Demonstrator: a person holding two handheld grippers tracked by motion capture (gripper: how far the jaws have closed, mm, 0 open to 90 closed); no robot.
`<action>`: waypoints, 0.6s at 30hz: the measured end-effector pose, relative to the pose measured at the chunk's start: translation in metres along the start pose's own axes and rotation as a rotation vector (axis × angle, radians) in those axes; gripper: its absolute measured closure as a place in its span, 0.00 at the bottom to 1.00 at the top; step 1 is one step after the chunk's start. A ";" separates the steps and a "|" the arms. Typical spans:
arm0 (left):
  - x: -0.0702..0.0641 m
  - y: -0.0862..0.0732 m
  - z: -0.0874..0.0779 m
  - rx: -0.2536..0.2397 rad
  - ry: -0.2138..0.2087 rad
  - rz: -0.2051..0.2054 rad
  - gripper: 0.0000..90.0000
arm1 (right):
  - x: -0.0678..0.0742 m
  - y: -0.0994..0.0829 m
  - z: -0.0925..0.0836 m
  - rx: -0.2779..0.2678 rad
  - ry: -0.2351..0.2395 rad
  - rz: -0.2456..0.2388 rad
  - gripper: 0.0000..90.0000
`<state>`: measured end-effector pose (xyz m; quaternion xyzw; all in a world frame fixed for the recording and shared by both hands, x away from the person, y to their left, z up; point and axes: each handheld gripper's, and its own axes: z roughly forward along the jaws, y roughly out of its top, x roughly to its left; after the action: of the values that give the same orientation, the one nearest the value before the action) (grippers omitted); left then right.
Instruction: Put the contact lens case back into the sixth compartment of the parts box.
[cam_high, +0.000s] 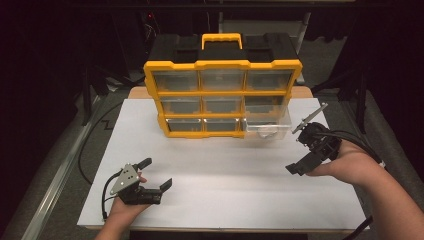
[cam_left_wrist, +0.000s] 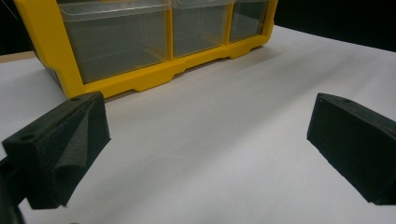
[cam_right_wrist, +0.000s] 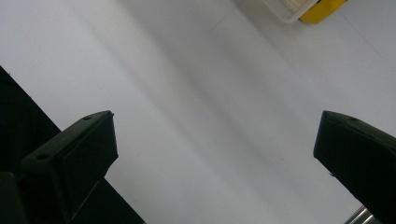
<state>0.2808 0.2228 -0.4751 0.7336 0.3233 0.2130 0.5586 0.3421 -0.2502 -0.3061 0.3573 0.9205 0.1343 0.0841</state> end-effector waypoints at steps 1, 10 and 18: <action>0.000 0.000 0.000 0.000 0.000 -0.001 0.00 | 0.000 -0.001 0.002 0.002 0.001 0.002 0.00; 0.000 0.000 -0.001 0.000 0.000 -0.001 0.00 | 0.002 -0.006 0.028 0.032 0.000 0.003 0.00; 0.000 0.000 -0.001 0.000 0.001 -0.001 0.00 | 0.006 -0.010 0.052 0.053 -0.001 0.017 0.00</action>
<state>0.2805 0.2236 -0.4747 0.7332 0.3239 0.2130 0.5588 0.3442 -0.2437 -0.3590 0.3670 0.9207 0.1105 0.0738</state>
